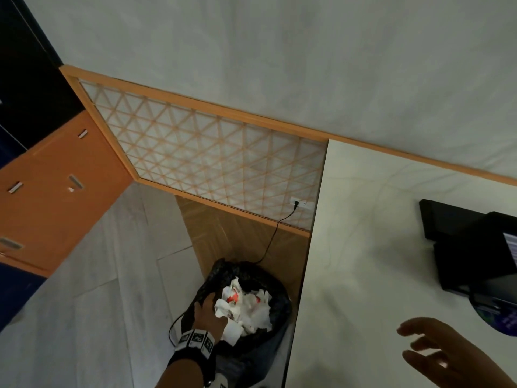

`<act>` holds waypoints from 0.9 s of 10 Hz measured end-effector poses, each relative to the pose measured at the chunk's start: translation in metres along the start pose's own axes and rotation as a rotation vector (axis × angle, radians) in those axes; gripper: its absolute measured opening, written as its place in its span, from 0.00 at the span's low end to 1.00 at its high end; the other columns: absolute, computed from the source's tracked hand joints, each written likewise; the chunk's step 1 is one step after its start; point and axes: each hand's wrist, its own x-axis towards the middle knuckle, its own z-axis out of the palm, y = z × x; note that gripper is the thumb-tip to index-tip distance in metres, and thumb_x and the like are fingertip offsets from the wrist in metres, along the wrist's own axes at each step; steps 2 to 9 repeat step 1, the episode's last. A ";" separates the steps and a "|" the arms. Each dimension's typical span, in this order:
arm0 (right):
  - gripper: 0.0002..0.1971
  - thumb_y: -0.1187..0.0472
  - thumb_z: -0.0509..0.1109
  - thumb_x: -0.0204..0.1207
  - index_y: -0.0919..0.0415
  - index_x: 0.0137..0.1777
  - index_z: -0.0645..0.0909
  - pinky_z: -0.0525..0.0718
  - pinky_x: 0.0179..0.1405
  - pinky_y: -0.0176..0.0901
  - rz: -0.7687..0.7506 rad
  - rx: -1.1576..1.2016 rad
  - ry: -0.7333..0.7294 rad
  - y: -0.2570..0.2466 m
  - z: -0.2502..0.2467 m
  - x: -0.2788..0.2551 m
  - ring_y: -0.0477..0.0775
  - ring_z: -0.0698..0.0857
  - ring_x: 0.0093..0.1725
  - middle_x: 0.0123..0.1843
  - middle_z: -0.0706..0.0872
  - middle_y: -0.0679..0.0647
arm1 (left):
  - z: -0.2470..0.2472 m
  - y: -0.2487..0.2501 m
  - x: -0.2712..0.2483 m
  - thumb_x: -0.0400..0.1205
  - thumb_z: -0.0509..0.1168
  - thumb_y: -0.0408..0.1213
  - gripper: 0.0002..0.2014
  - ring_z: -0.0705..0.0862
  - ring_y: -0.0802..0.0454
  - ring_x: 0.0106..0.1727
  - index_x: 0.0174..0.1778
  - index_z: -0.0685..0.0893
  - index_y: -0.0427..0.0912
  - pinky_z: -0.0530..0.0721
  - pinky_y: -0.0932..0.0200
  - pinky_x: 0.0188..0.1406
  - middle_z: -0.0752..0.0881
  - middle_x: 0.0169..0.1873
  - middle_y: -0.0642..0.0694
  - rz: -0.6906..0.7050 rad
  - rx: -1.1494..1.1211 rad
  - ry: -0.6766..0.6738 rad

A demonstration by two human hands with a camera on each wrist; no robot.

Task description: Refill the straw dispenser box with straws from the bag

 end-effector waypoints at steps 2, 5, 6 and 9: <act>0.40 0.13 0.59 0.30 0.22 0.48 0.73 0.83 0.43 0.34 -0.027 0.039 0.013 0.006 0.002 0.005 0.42 0.86 0.50 0.52 0.84 0.43 | 0.015 -0.037 0.011 0.72 0.65 0.51 0.36 0.67 0.40 0.78 0.78 0.64 0.52 0.67 0.57 0.73 0.63 0.79 0.38 -0.072 -0.035 -0.015; 0.40 0.13 0.59 0.30 0.22 0.48 0.73 0.83 0.43 0.34 -0.027 0.039 0.013 0.006 0.002 0.005 0.42 0.86 0.50 0.52 0.84 0.43 | 0.015 -0.037 0.011 0.72 0.65 0.51 0.36 0.67 0.40 0.78 0.78 0.64 0.52 0.67 0.57 0.73 0.63 0.79 0.38 -0.072 -0.035 -0.015; 0.40 0.13 0.59 0.30 0.22 0.48 0.73 0.83 0.43 0.34 -0.027 0.039 0.013 0.006 0.002 0.005 0.42 0.86 0.50 0.52 0.84 0.43 | 0.015 -0.037 0.011 0.72 0.65 0.51 0.36 0.67 0.40 0.78 0.78 0.64 0.52 0.67 0.57 0.73 0.63 0.79 0.38 -0.072 -0.035 -0.015; 0.40 0.13 0.59 0.30 0.22 0.48 0.73 0.83 0.43 0.34 -0.027 0.039 0.013 0.006 0.002 0.005 0.42 0.86 0.50 0.52 0.84 0.43 | 0.015 -0.037 0.011 0.72 0.65 0.51 0.36 0.67 0.40 0.78 0.78 0.64 0.52 0.67 0.57 0.73 0.63 0.79 0.38 -0.072 -0.035 -0.015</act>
